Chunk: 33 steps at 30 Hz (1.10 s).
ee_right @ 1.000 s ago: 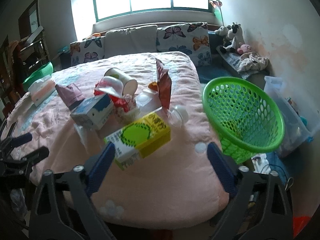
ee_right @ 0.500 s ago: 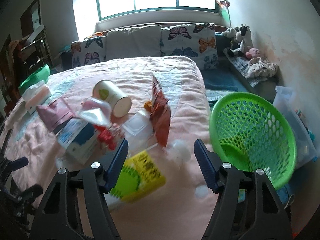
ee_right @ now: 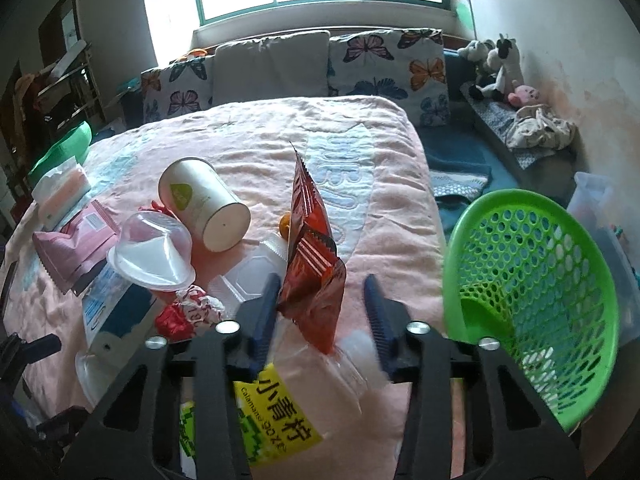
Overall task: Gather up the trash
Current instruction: 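Grasp the red snack bag with the right gripper and lift it, then drop the red snack bag into the basket while the left gripper grasps the clear lid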
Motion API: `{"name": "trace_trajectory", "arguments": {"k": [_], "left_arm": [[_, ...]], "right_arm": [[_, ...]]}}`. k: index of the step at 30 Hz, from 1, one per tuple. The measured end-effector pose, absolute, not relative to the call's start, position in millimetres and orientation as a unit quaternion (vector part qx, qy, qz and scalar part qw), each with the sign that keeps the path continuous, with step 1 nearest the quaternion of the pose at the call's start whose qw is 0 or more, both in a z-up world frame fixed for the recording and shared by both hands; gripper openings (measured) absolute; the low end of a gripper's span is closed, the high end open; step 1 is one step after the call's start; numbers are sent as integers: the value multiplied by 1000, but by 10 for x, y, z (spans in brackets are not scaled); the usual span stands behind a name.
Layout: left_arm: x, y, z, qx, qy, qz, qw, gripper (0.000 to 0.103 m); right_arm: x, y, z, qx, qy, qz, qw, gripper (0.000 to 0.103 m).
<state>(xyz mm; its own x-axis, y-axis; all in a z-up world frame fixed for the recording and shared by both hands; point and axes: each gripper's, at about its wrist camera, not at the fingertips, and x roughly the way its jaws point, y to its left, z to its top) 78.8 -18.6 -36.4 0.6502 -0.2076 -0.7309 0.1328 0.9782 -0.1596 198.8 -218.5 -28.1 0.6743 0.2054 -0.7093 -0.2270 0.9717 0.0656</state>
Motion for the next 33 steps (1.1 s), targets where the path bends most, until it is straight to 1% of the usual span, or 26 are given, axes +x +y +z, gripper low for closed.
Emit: {"name": "trace_trajectory", "arguments": {"k": [1, 7, 12, 19, 21, 25, 27, 31, 33], "left_arm": [[812, -194, -379, -47, 409, -96, 907, 96], [874, -235, -417, -53, 403, -115, 906, 95], [871, -245, -412, -61, 396, -133, 906, 95], [853, -270, -398, -62, 388, -150, 907, 94], [858, -273, -412, -62, 390, -152, 906, 88], [889, -274, -463, -68, 397, -155, 902, 82], [885, -272, -484, -68, 398, -158, 901, 77], [867, -285, -477, -67, 396, -164, 901, 72], [855, -288, -473, -69, 396, -169, 900, 67]], "right_arm": [[2004, -2185, -285, -12, 388, 121, 914, 29], [1979, -2227, -208, -2, 382, 128, 915, 14], [1885, -2288, -76, 5, 366, 129, 922, 11], [1725, -2419, 206, 14, 335, 125, 934, 10], [1684, -2459, 250, 14, 333, 122, 935, 10], [1595, -2567, 322, 14, 325, 107, 940, 10], [1560, -2652, 344, 13, 322, 95, 942, 10], [1527, -2832, 336, 19, 323, 69, 944, 10], [1513, -2922, 319, 23, 324, 58, 944, 10]]}}
